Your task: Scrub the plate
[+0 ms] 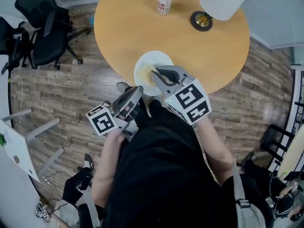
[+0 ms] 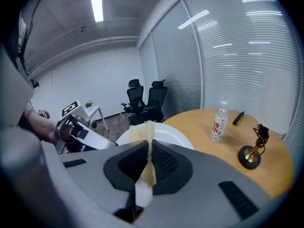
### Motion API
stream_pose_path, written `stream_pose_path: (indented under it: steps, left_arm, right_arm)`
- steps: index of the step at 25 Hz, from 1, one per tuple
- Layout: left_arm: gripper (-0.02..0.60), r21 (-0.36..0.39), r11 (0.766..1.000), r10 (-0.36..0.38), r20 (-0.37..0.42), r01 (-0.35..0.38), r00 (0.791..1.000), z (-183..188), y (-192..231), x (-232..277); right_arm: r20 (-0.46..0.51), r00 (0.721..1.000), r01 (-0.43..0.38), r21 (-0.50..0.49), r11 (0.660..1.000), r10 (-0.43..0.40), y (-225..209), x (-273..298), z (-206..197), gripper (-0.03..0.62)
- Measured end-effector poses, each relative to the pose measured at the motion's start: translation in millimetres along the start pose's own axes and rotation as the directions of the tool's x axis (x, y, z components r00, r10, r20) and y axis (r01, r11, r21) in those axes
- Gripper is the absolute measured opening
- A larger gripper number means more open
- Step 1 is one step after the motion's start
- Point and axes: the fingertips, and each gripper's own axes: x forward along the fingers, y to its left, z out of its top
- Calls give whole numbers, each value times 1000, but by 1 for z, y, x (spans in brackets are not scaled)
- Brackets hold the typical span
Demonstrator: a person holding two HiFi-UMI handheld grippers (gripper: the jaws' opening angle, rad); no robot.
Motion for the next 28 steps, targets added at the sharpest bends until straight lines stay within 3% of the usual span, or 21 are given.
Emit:
stream_pose_path:
  steps: [8,16,20,28]
  left_arm:
    - [21,-24,999,24,33,-23,999,2,5,-4]
    - [20,23,999,-26,9,26,1000,3,-9,1]
    - [20,34,999,-30,-4,31,1000,2,-13,5]
    - [21,-43,999,-27,81,31,996,12,-5,-1]
  right_arm:
    - [4,997,-72,35,997,72,29,1,-6,26]
    - [10,1000,26,73,997,-27,-28,-9,-7,27]
    - [20,1000,18,110,994,-20,-39,-16,-9,28]
    - [25,998,-53,158,986,50,-24,-22,-18,28]
